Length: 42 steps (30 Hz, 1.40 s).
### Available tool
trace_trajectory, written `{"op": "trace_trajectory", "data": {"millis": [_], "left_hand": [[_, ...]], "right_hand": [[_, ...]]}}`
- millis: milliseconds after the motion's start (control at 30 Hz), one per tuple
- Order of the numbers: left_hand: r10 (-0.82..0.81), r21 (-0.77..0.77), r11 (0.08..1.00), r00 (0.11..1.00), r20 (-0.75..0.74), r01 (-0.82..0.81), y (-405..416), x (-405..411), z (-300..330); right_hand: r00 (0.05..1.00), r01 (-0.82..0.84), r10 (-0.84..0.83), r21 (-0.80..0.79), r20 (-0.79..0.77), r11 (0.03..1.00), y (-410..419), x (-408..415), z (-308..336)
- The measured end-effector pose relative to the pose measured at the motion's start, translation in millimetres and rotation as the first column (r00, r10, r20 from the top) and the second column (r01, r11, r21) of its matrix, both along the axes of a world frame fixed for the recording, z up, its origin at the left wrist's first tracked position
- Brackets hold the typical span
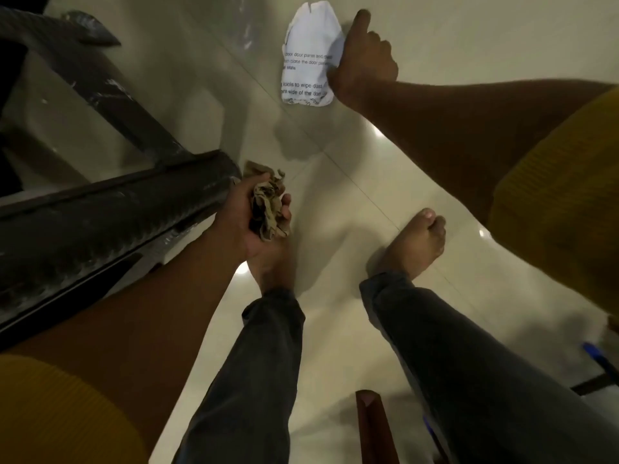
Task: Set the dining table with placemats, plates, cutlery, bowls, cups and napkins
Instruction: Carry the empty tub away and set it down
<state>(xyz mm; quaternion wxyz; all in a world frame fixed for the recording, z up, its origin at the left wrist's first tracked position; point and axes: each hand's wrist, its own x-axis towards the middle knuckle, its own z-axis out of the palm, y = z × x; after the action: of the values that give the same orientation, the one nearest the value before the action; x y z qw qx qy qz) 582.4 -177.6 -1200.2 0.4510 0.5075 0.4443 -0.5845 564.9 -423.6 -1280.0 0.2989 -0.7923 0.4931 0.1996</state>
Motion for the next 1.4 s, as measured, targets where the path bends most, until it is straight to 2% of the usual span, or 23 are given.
{"op": "trace_trajectory", "data": {"millis": [100, 200, 267, 333, 467, 633, 733, 800, 900, 1033, 1133, 1233, 1400], "left_hand": [[0.070, 0.013, 0.997, 0.998, -0.001, -0.070, 2, 2, 2], [0.121, 0.009, 0.993, 0.992, 0.027, -0.121, -4, 2, 12], [0.128, -0.006, 0.992, 0.991, 0.047, -0.128, -14, 0, 22], [0.139, -0.025, 0.990, 0.989, 0.050, -0.137, -26, -4, 35], [0.132, -0.068, 0.990, 0.988, 0.077, -0.127, -56, -11, 74], [0.064, -0.097, 0.994, 0.994, 0.084, -0.055, -105, -24, 142], [-0.072, -0.107, 0.991, 0.994, 0.084, 0.081, -143, -37, 184], [-0.169, -0.133, 0.974, 0.980, 0.103, 0.182, -174, -52, 217], [-0.262, -0.178, 0.940, 0.952, 0.160, 0.289, -219, -73, 261], [-0.319, -0.253, 0.896, 0.925, 0.207, 0.366, -263, -83, 287], [-0.388, -0.293, 0.852, 0.899, 0.205, 0.435, -288, -79, 295], [-0.418, -0.355, 0.814, 0.888, 0.190, 0.459, -308, -75, 295], [-0.495, -0.369, 0.764, 0.848, 0.191, 0.529, -343, -65, 284]], "right_hand": [[0.989, 0.135, -0.143, 0.139, 0.048, 0.981, -10, 5, -6], [0.938, 0.314, -0.344, 0.304, 0.051, 0.900, -16, 2, 4], [0.863, 0.418, -0.499, 0.447, 0.075, 0.791, -23, -8, 19], [0.770, 0.479, -0.636, 0.606, 0.059, 0.635, -31, -27, 47], [0.667, 0.470, -0.745, 0.770, 0.011, 0.431, -43, -84, 122], [0.512, 0.426, -0.849, 0.898, -0.135, 0.114, -56, -148, 209], [0.509, 0.421, -0.837, 0.906, -0.202, 0.037, -54, -169, 261], [0.528, 0.453, -0.829, 0.887, -0.184, 0.092, -57, -178, 290], [0.571, 0.447, -0.818, 0.862, -0.067, 0.241, -65, -185, 324], [0.503, 0.494, -0.864, 0.821, 0.000, 0.287, -79, -192, 346], [0.493, 0.534, -0.865, 0.750, 0.100, 0.390, -95, -193, 349], [0.558, 0.555, -0.804, 0.629, 0.205, 0.545, -112, -189, 348], [0.692, 0.522, -0.693, 0.524, 0.200, 0.673, -149, -182, 331]]}}
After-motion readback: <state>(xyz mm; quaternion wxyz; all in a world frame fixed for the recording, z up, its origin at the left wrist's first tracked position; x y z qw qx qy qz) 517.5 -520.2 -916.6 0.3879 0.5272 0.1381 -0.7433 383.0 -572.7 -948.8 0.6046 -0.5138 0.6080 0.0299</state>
